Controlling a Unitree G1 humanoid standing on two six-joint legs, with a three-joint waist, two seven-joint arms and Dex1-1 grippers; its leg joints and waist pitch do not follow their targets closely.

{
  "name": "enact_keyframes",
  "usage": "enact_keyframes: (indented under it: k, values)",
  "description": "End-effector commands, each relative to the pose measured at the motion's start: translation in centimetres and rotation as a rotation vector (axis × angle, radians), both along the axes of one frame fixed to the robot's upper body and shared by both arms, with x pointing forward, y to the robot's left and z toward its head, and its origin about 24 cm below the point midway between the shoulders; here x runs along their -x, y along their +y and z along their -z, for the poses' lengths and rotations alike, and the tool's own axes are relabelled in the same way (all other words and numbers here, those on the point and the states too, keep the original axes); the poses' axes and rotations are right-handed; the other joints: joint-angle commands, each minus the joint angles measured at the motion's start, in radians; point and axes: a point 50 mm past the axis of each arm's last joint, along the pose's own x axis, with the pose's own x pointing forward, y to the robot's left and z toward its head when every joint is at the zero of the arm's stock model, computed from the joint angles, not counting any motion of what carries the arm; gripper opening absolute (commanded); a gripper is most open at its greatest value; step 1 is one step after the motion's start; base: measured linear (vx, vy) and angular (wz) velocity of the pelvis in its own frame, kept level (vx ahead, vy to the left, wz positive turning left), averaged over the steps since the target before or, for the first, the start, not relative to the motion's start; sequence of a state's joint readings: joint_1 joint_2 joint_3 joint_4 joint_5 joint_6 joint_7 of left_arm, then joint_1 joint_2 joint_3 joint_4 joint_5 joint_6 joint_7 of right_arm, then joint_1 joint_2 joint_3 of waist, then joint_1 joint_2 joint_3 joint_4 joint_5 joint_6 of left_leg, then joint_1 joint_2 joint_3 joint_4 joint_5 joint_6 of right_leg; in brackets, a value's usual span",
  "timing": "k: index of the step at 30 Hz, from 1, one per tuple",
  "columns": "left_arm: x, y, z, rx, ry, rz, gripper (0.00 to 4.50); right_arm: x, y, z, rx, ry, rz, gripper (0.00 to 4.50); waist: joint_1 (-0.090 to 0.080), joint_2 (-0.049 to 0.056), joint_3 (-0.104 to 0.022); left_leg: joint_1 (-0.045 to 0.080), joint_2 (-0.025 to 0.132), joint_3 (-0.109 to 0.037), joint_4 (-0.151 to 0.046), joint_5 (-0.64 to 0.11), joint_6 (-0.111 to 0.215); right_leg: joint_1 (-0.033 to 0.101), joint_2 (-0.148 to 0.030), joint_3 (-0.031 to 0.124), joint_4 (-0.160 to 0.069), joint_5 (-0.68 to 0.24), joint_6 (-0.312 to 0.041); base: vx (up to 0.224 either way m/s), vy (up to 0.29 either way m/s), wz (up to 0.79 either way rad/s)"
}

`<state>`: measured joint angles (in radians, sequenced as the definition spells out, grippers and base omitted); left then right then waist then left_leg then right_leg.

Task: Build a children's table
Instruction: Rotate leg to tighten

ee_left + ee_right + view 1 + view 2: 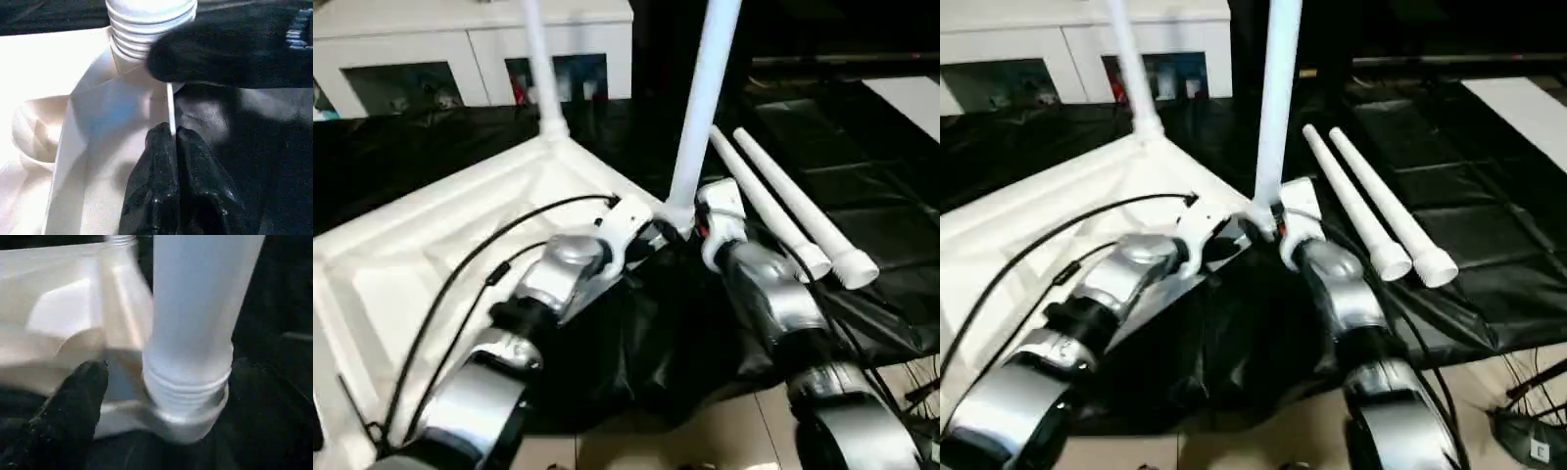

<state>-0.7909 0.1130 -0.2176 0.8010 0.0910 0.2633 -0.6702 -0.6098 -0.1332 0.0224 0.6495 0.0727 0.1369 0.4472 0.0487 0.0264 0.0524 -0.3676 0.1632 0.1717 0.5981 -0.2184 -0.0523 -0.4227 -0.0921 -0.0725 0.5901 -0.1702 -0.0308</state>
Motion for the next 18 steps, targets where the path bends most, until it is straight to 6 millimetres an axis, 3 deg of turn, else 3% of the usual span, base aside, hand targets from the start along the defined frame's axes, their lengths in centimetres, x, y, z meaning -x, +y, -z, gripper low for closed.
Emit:
enact_keyframes:
  k: [1, 3, 6, 11, 13, 18]
  values:
    - [0.2, -0.3, -0.5, 0.000, -0.023, 0.070, 0.00, 0.3, 0.2, -0.9, -0.013, -0.017, -0.080, 4.47, 0.005, -0.002, -0.066, 0.006, 0.060, -0.014, -0.059, -0.001, 0.228, 0.070, -0.064, 0.042, -0.048, -0.039, -0.289, 0.000, 0.000, 0.00]
    - [0.4, 0.5, -0.3, -0.012, -0.015, 0.091, 0.00, 1.0, -0.7, -1.1, 0.005, -0.019, -0.143, 4.47, 0.010, -0.002, -0.061, 0.006, 0.061, -0.014, -0.064, -0.053, 0.187, 0.071, -0.062, 0.042, -0.054, -0.094, -0.278, 0.000, 0.000, 0.00]
    - [0.6, 1.2, -0.2, -0.019, -0.015, 0.117, 0.00, 1.6, -1.5, -1.3, 0.017, -0.020, -0.194, 4.47, 0.013, 0.003, -0.061, 0.005, 0.062, -0.014, -0.065, -0.065, 0.165, 0.073, -0.064, 0.045, -0.052, -0.099, -0.270, 0.000, 0.000, 0.00]
    - [1.4, 2.7, -0.5, -0.013, -0.014, 0.246, 0.00, 3.1, -2.6, -1.9, 0.063, -0.027, -0.314, 4.47, 0.014, 0.001, -0.066, -0.001, 0.060, -0.016, -0.059, -0.016, 0.176, 0.078, -0.065, 0.045, -0.042, -0.017, -0.271, 0.000, 0.000, 0.00]
    - [1.8, 3.0, -0.6, -0.009, -0.006, 0.292, 0.00, 3.3, -2.7, -2.0, 0.063, -0.031, -0.322, 4.47, 0.012, 0.005, -0.067, 0.003, 0.060, -0.014, -0.057, -0.002, 0.180, 0.072, -0.062, 0.044, -0.039, -0.001, -0.281, 0.000, 0.000, 0.00]
    - [3.2, 3.7, -0.8, 0.008, 0.017, 0.431, 0.00, 3.8, -2.7, -2.0, 0.081, -0.025, -0.374, 4.47, 0.018, 0.009, -0.066, 0.007, 0.066, -0.014, -0.061, -0.020, 0.158, 0.069, -0.062, 0.045, -0.037, -0.024, -0.286, 0.000, 0.000, 0.00]
